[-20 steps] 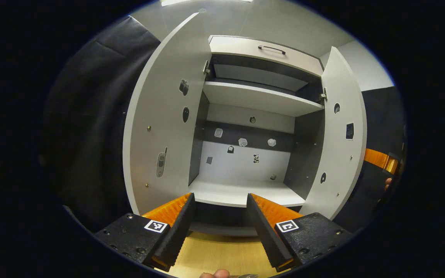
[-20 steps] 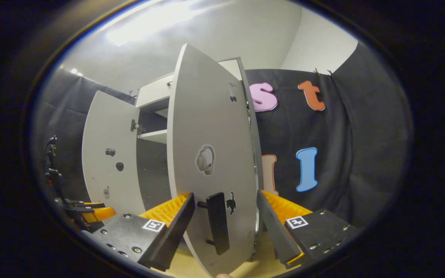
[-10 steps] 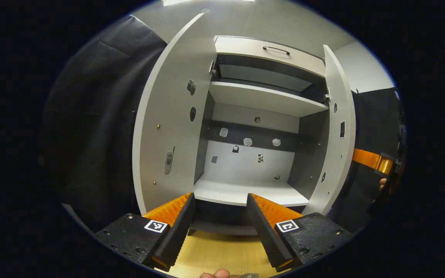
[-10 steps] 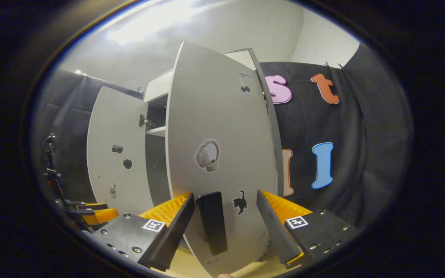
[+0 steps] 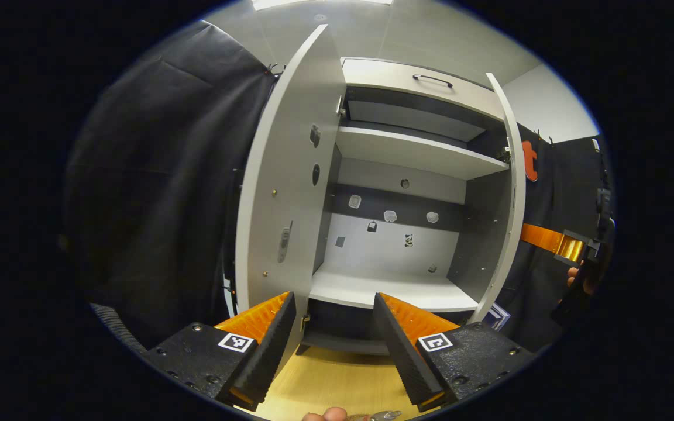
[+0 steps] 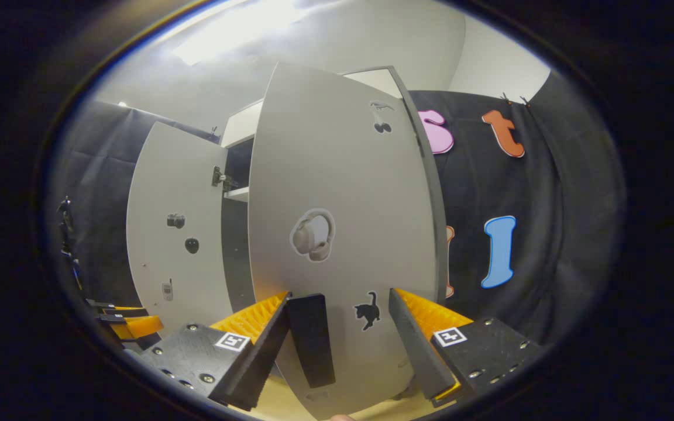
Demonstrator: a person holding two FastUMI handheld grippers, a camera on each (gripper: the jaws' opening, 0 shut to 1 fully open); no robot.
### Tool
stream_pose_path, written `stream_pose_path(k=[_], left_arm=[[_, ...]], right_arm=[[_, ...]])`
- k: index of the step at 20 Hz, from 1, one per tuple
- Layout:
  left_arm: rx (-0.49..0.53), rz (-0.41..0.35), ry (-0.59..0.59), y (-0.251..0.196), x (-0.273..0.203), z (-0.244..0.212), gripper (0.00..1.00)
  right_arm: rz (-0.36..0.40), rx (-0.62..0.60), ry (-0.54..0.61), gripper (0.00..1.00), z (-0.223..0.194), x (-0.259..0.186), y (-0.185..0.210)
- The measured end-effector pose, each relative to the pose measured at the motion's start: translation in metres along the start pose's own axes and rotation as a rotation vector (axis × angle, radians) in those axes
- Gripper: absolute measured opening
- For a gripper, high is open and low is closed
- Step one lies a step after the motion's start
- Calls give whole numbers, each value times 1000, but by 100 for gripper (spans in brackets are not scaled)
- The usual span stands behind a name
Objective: Grasp the bottle in the cabinet with the left hand and place it on the coaster, then close the right door with the right hand and the left door with the left hand.
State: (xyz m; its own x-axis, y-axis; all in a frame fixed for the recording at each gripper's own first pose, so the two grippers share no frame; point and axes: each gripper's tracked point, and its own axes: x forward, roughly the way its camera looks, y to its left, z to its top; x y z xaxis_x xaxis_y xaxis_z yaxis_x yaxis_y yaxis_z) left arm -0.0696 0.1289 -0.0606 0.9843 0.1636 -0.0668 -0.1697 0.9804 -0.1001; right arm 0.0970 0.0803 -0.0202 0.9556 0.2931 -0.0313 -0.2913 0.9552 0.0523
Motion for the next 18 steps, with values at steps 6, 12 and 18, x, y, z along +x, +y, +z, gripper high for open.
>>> stream_pose_path(k=[6,12,18], left_arm=[[-12,75,-15,33,-10,4,87],[-15,148,-28,67,-17,8,87],[-33,197,-75,98,-18,22,85]], right_arm=[[13,-36,-9,100,-6,22,21],[12,-21,-4,100,-12,44,31],[-2,3,-5,97,-17,57,36]])
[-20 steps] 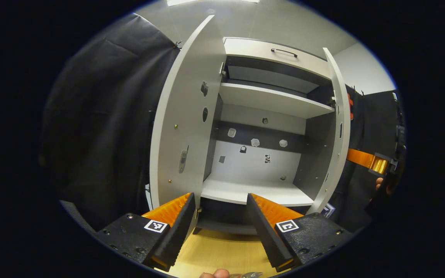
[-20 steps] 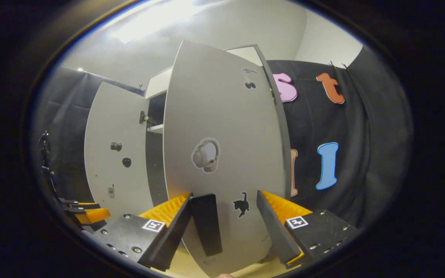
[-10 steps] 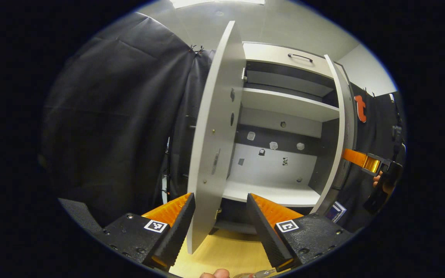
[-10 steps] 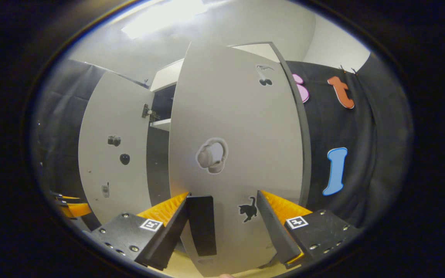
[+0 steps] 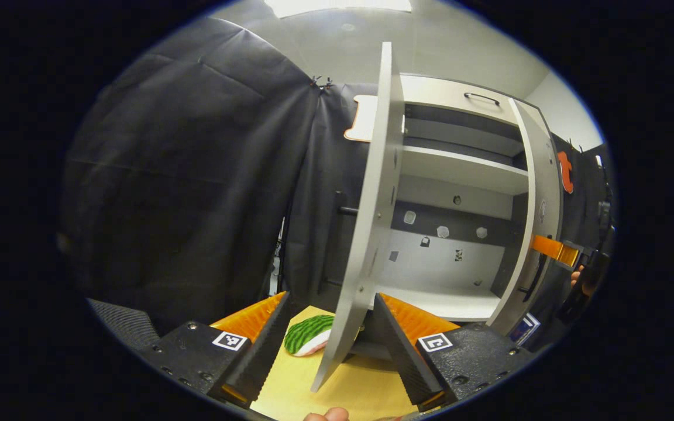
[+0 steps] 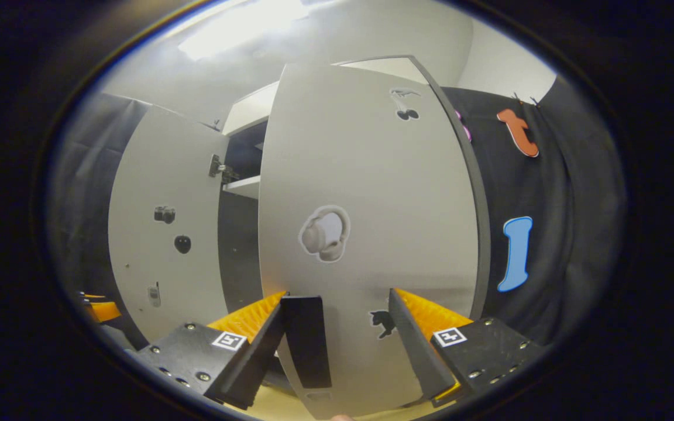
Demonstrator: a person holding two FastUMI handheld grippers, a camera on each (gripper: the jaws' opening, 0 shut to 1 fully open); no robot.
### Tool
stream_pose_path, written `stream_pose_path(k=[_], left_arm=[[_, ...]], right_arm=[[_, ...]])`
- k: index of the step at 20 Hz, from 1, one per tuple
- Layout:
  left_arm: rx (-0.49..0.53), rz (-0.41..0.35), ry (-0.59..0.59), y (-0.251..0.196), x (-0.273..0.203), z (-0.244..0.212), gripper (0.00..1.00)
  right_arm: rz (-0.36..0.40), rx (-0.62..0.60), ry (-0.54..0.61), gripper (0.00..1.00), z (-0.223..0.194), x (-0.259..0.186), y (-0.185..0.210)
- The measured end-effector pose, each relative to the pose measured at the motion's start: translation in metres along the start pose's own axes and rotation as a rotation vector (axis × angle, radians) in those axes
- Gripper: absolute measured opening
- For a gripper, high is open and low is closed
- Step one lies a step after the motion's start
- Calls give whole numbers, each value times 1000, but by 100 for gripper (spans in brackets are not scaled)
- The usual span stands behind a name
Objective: Grasp the bottle in the cabinet with the left hand and place it on the coaster, then close the right door with the right hand and the left door with the left hand.
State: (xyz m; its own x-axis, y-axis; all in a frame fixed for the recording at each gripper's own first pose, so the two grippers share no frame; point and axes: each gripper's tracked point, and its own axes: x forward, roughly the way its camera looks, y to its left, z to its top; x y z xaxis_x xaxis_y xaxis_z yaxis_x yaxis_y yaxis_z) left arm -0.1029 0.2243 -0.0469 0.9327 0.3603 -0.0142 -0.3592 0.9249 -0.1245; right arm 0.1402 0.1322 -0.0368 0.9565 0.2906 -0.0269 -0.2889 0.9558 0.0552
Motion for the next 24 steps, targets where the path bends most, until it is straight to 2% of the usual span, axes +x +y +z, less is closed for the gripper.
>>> stream_pose_path(k=[1,2,7,8,9,14,20,24], left_arm=[[-5,9,0,6,1,1,91],[-8,19,3,12,4,-1,91],[-13,37,42,31,15,-12,91],[-15,32,50,32,18,-14,91],[-16,26,56,33,21,-16,91],[-11,-13,72,34,35,-21,91],[10,-48,90,36,47,-27,91],[-19,-120,99,32,49,-28,91]], right_arm=[[-5,4,1,97,-1,2,0],[-10,7,1,100,-1,3,0],[-39,33,-36,100,8,-1,3],[-46,35,-47,97,12,-3,3],[-54,35,-58,100,15,-6,4],[-98,22,-101,100,26,-18,5],[-127,15,-92,100,22,-28,6],[-138,11,-87,100,20,-33,4]])
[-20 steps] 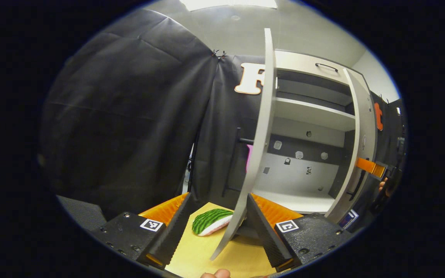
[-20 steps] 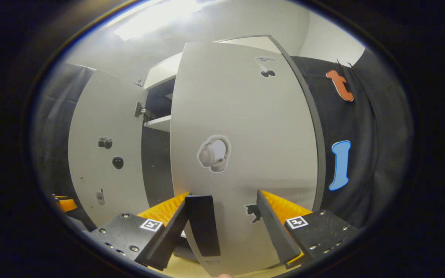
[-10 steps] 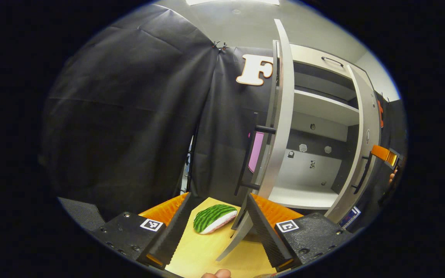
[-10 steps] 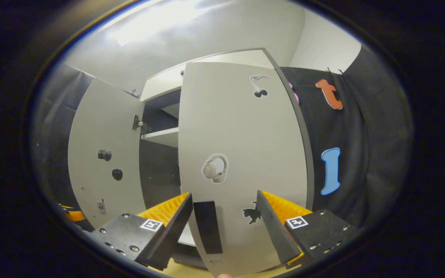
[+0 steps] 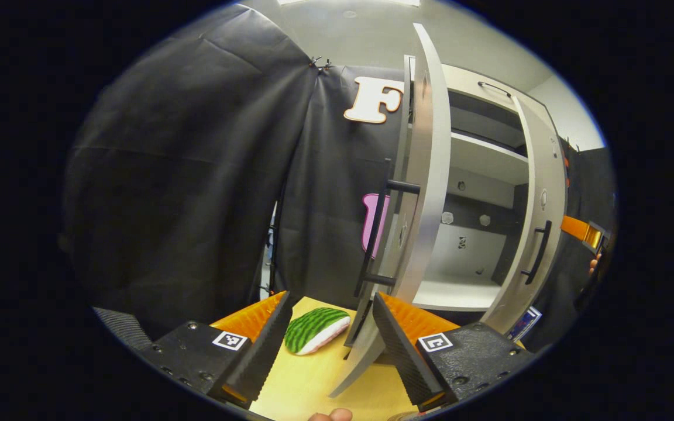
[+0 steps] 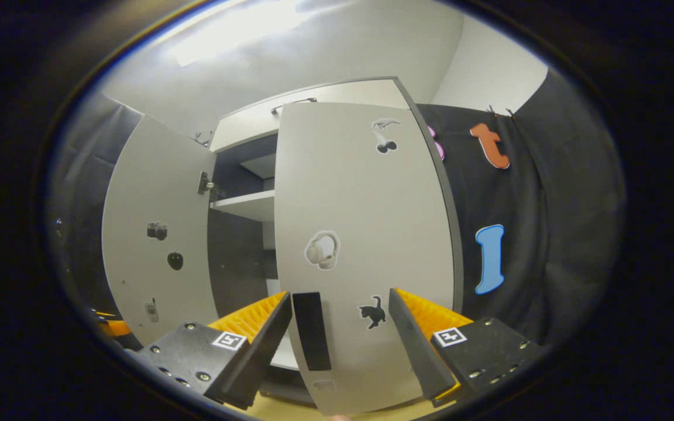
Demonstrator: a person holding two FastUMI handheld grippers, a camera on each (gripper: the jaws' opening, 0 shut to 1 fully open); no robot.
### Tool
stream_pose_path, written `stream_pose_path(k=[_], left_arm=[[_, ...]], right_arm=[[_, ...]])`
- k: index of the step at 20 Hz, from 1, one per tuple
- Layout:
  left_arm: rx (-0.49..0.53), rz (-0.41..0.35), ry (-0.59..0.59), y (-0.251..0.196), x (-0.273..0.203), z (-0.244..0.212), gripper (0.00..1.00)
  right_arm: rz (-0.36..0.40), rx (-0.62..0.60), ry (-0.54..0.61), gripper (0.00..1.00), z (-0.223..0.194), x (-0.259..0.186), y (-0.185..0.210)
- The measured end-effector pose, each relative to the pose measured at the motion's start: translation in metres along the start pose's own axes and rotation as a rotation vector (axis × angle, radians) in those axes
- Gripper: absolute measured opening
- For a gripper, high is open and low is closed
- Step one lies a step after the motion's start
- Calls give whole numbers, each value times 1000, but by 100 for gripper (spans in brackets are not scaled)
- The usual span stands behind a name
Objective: Grasp the bottle in the cabinet with the left hand and place it on the coaster, then close the right door with the right hand and the left door with the left hand.
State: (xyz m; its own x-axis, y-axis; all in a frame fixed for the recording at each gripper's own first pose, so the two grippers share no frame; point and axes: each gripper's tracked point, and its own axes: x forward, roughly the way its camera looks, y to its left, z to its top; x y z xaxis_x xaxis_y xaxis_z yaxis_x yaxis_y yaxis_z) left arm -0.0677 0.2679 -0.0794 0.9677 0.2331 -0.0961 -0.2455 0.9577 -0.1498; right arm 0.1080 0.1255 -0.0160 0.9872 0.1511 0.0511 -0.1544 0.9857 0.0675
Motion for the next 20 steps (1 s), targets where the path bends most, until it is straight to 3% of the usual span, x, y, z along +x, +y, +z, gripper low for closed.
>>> stream_pose_path(k=[9,20], left_arm=[[-35,-107,13,-33,-3,-8,91],[21,-282,44,-106,5,-22,91]], right_arm=[[-2,2,21,100,-6,-4,-4],[-32,-7,31,100,-8,-16,-29]])
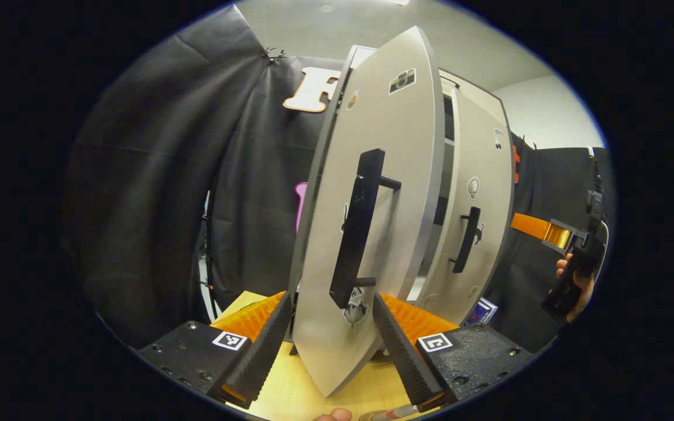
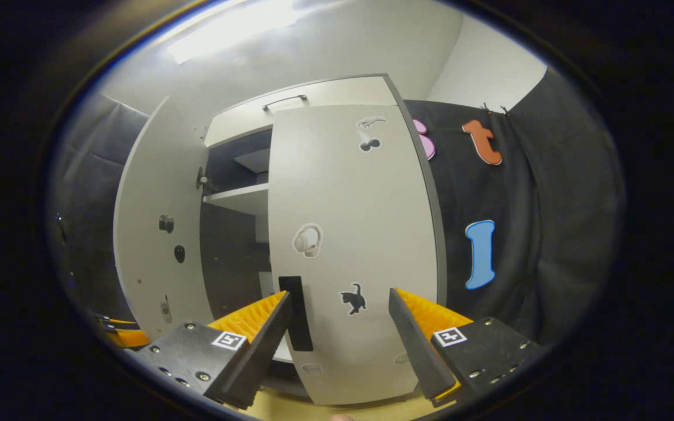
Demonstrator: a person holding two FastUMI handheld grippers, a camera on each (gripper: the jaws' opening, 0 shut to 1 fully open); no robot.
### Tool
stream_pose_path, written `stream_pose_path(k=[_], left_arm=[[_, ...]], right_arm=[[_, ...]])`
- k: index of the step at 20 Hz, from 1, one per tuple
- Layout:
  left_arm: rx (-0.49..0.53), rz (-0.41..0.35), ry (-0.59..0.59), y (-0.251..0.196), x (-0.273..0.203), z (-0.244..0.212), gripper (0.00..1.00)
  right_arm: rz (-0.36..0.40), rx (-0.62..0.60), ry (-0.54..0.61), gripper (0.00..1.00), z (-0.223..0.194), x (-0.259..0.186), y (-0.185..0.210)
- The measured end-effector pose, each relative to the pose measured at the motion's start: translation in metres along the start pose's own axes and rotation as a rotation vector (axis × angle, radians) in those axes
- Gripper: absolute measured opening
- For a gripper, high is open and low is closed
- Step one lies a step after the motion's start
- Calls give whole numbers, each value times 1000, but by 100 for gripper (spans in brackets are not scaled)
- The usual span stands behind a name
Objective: Grasp the bottle in the cabinet with the left hand and place it on the coaster, then close the right door with the right hand and the left door with the left hand.
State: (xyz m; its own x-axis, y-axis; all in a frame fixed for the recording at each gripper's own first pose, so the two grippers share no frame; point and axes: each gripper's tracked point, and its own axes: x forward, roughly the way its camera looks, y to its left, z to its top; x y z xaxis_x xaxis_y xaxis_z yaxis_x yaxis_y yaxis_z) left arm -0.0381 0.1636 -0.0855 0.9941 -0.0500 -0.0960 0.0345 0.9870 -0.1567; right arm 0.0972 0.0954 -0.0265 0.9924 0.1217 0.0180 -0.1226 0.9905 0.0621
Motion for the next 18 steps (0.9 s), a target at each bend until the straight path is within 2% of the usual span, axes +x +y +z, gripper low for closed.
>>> stream_pose_path(k=[8,9,10,11,12,14,15,18], left_arm=[[0,-27,7,-18,20,-2,91],[-6,-28,5,-19,22,-1,91],[-12,-29,5,-21,25,-1,91],[-17,-33,5,-23,27,-1,90],[-22,-37,5,-26,29,-1,91],[-26,-57,5,-34,34,0,91],[-27,-70,5,-39,36,1,91],[-9,-86,-6,-48,44,5,90]], right_arm=[[-49,15,13,100,-4,-5,-27],[-53,19,15,97,-5,-7,-30],[-56,24,16,100,-5,-7,-32],[-58,30,19,97,-7,-7,-33],[-59,34,23,100,-8,-8,-34],[-61,35,29,97,-10,-8,-36],[-63,32,30,100,-10,-9,-38],[-77,31,29,100,-10,-12,-45]])
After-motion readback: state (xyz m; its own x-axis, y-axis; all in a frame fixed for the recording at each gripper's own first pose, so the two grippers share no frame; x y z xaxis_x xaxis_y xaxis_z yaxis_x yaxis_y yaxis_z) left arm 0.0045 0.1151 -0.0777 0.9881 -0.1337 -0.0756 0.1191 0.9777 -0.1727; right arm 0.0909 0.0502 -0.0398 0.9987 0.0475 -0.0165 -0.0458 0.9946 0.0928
